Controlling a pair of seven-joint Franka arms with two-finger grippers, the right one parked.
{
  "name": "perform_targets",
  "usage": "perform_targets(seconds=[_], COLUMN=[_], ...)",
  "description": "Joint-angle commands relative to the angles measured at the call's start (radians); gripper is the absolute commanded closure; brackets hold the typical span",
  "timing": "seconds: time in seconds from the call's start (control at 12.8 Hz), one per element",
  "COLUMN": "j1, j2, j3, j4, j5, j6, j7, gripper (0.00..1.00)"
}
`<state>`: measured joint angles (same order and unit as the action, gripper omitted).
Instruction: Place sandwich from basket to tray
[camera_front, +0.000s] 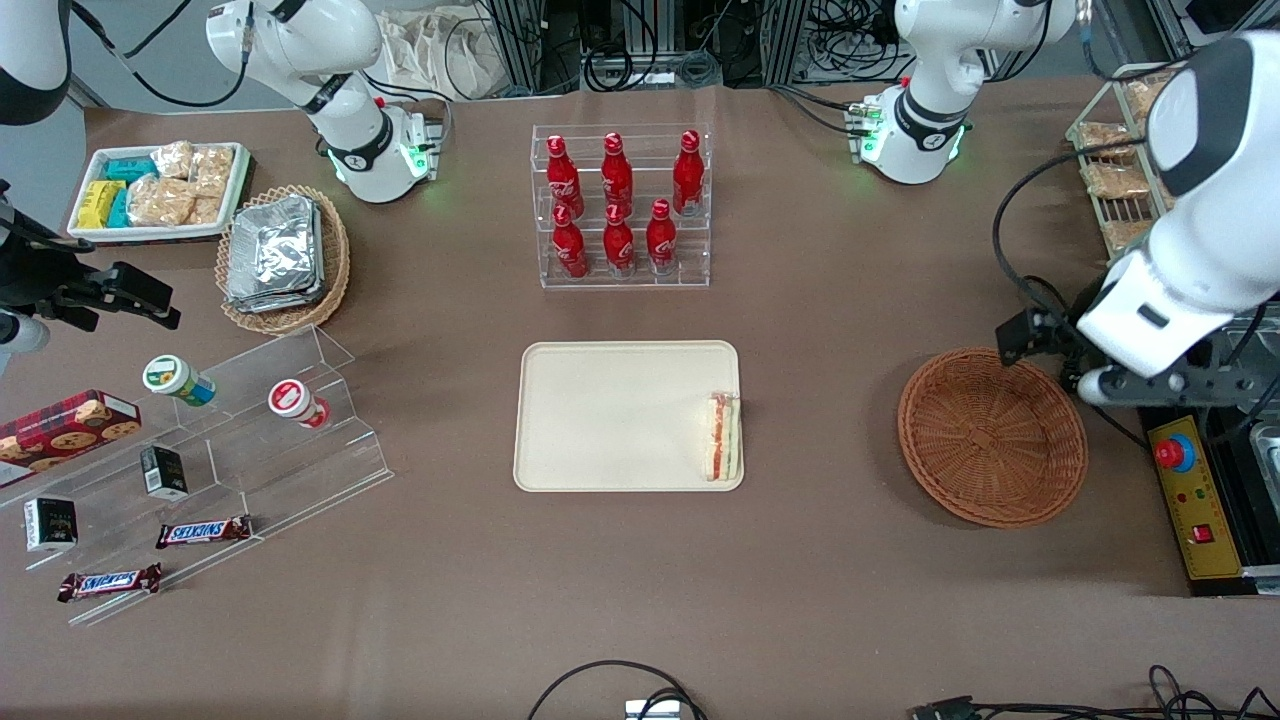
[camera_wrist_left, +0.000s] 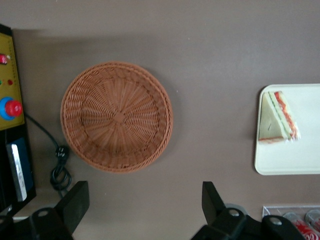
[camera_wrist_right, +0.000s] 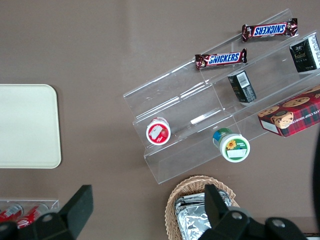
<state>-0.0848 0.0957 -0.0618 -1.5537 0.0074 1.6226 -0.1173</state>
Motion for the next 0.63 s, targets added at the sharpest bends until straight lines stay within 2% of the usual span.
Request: perform_targets(seconds=[0.0, 0.55], j1=[0.031, 0.036], j2=[-0.117, -0.125], j3=[-0.033, -0.030], j4=[-0.150, -0.155], j5=[0.000, -0.003], j6=[0.017, 0.019], j7=[0.016, 0.013], gripper=[0.00, 0.00])
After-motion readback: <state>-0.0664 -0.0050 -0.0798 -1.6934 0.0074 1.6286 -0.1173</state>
